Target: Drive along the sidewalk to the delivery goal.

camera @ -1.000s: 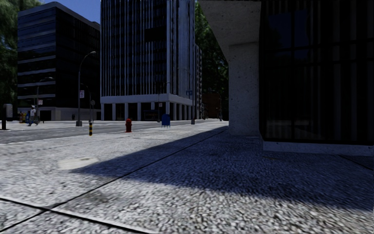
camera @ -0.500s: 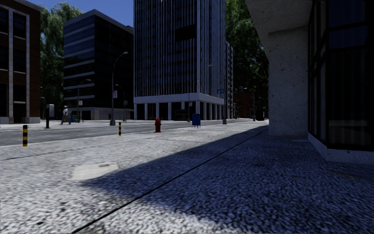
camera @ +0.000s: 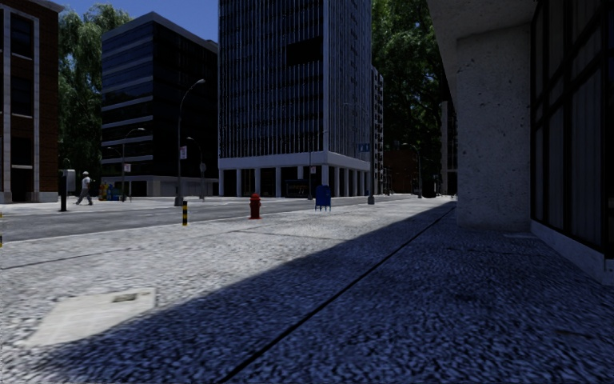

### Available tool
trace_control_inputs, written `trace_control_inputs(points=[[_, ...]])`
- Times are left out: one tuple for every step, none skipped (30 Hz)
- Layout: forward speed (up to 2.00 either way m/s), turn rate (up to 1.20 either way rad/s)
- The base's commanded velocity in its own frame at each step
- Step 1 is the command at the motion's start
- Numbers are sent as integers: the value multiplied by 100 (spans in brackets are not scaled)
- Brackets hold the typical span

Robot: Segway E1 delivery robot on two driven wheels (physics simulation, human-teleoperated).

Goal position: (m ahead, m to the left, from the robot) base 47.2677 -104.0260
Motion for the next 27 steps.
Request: trace_control_inputs(points=[[153, 0], [153, 0], [153, 0], [153, 0], [153, 0], [153, 0], [153, 0], [153, 0], [153, 0], [153, 0], [153, 0], [153, 0], [153, 0], [153, 0], [153, 0], [153, 0], [153, 0], [153, 0], [153, 0], [153, 0], [153, 0], [153, 0], [153, 0], [153, 0], [153, 0], [153, 0], [153, 0]])
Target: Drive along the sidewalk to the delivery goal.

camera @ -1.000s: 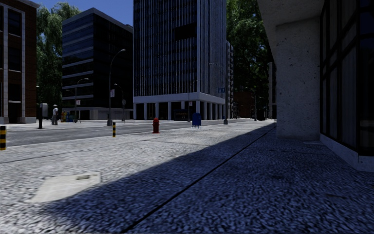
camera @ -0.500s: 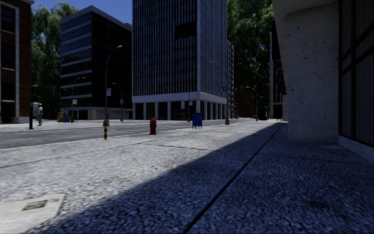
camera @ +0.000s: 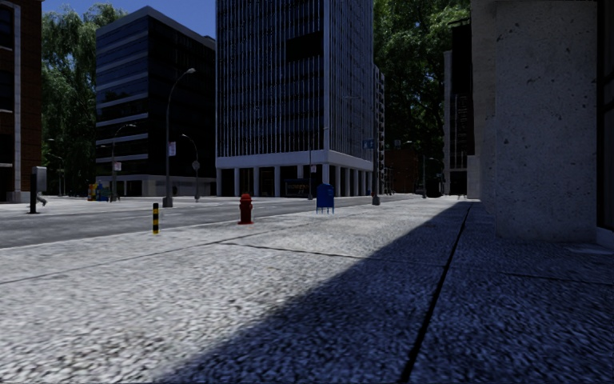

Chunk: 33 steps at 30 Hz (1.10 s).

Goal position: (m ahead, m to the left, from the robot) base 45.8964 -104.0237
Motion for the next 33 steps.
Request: trace_control_inputs(points=[[153, 0], [153, 0], [153, 0], [153, 0], [153, 0], [153, 0], [153, 0], [153, 0], [153, 0], [153, 0], [153, 0], [153, 0], [153, 0], [153, 0], [153, 0], [153, 0], [153, 0], [153, 0], [153, 0], [153, 0], [152, 0], [152, 0], [152, 0], [152, 0], [152, 0], [152, 0], [152, 0], [152, 0], [150, 0], [144, 0], [143, 0], [142, 0], [142, 0]])
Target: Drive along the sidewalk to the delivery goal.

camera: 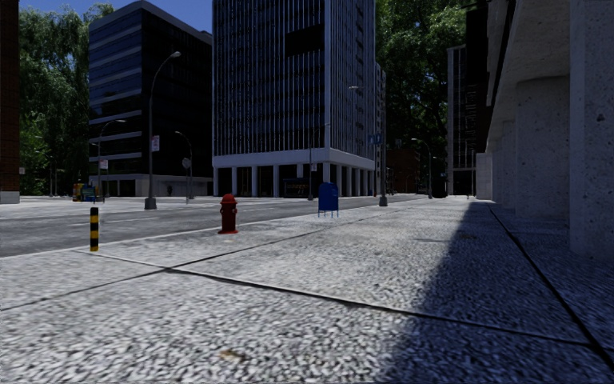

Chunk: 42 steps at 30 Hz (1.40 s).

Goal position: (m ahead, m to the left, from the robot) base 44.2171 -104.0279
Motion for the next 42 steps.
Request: trace_control_inputs(points=[[142, 0], [142, 0], [142, 0], [142, 0], [141, -7], [141, -19], [141, -19], [141, -26], [141, -31], [141, -45], [141, -63], [141, -80], [141, -88], [141, -90], [141, -91], [141, -91], [141, -91], [141, -22], [141, -22], [141, -5], [141, 0], [141, 0], [141, 0], [141, 0], [141, 0], [141, 0], [141, 0], [141, 0], [141, 0], [141, 0], [141, 0], [141, 0], [141, 0], [141, 0], [141, 0], [141, 0], [141, 0], [141, 0], [141, -43], [141, -67], [141, -92], [141, -101]])
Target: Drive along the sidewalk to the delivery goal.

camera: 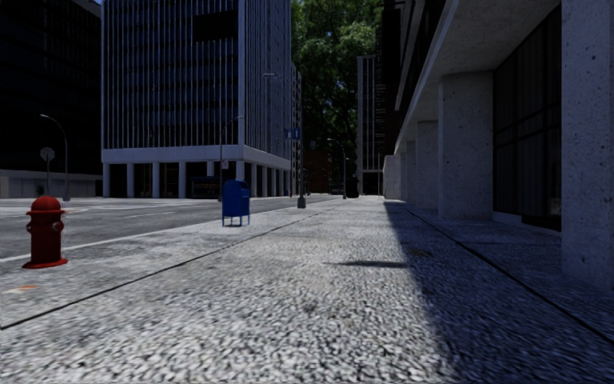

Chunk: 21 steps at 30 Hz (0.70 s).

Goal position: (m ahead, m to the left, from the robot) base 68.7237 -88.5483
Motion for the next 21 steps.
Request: trace_control_inputs(points=[[141, -101], [141, -104], [141, -101], [141, -21], [141, -5], [141, 0], [141, 0], [141, 0], [141, 0], [141, 0], [141, 0], [141, 0], [141, 0], [141, 0], [141, 0], [141, 0], [141, 0], [141, 0], [141, 0], [141, 0], [141, 0]])
